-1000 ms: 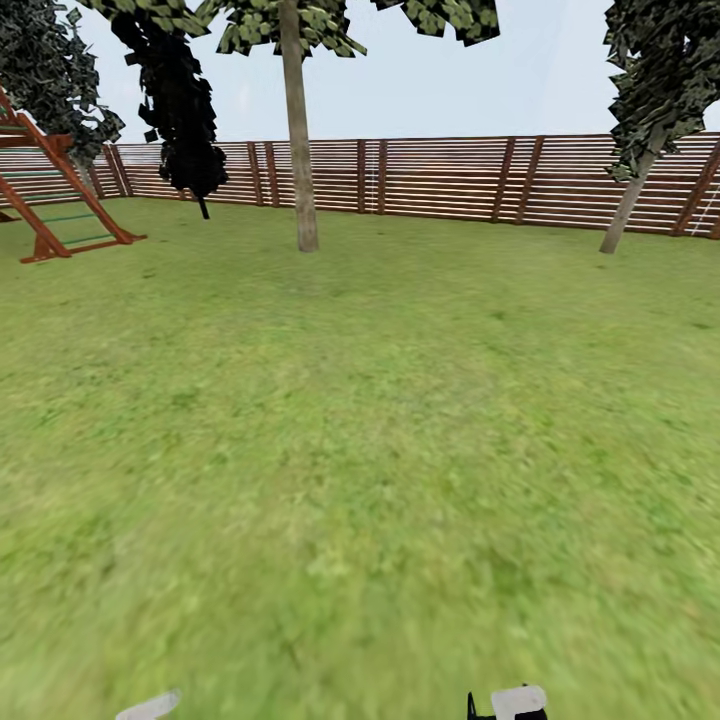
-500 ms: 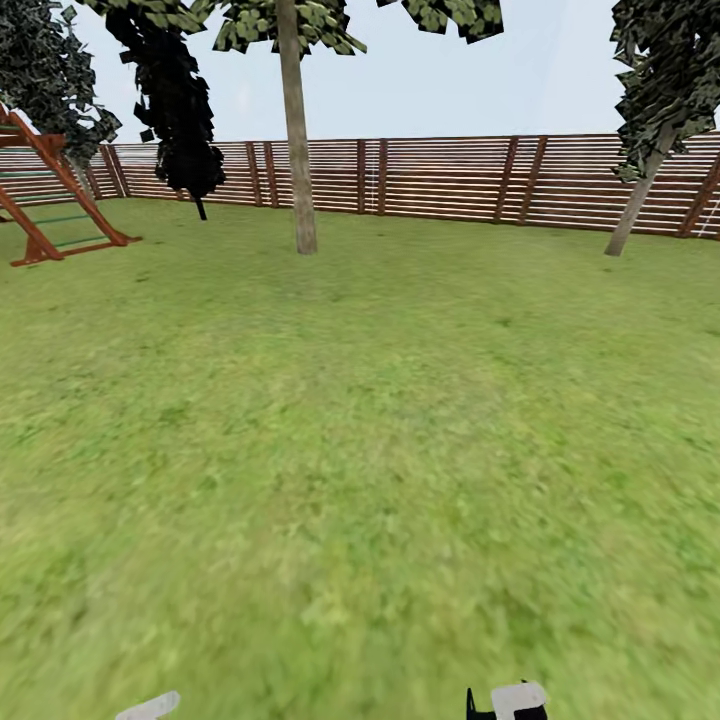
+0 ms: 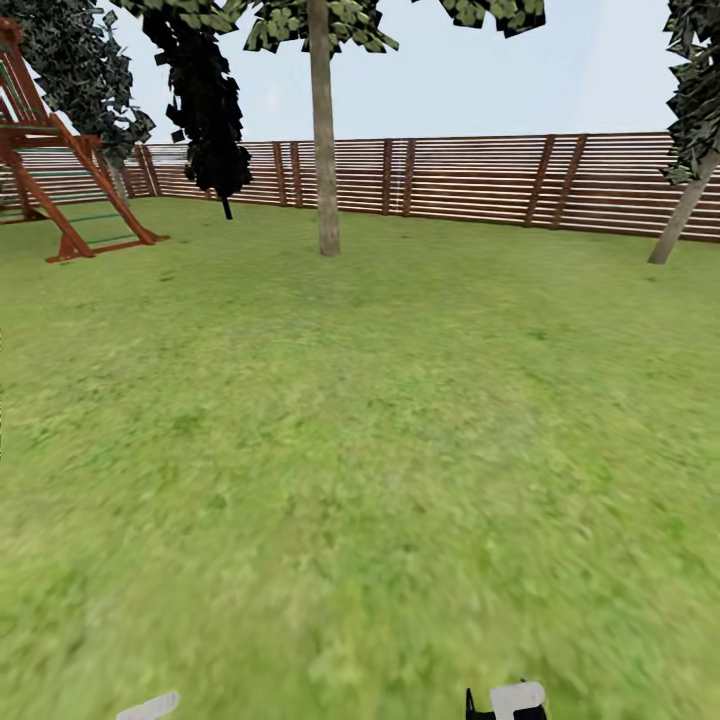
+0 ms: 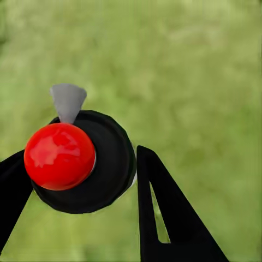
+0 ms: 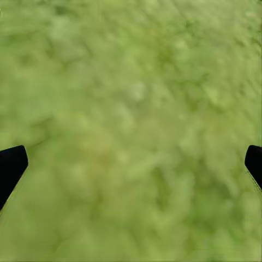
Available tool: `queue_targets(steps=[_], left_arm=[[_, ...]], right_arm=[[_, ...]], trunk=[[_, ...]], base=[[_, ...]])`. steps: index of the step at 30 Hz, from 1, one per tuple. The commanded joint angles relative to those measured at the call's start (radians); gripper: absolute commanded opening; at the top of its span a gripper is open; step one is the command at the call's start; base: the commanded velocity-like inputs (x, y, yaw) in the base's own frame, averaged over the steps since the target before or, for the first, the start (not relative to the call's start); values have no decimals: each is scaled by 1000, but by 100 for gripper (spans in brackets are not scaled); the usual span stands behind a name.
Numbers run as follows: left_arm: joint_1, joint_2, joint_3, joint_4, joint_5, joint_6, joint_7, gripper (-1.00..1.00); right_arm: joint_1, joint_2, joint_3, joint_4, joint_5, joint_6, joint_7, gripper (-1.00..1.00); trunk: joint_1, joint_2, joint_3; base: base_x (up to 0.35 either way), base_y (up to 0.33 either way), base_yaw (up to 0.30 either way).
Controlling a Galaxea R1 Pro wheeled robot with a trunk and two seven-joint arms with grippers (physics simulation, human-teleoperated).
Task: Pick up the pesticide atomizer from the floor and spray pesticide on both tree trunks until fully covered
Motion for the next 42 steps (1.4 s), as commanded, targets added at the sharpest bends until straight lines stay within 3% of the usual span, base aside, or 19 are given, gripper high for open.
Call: queue_targets(steps=[1, 42], left_arm=[[-1, 0, -4, 1, 8, -3, 0, -100], [-1, 0, -4, 1, 8, -5, 0, -100]], right_arm=[[0, 0, -7, 1, 11, -2, -5, 100], [0, 0, -7, 1, 12, -2, -5, 100]], trunk=[[0, 0, -1], [0, 0, -1]], base=[[342, 0, 59], [342, 0, 2]])
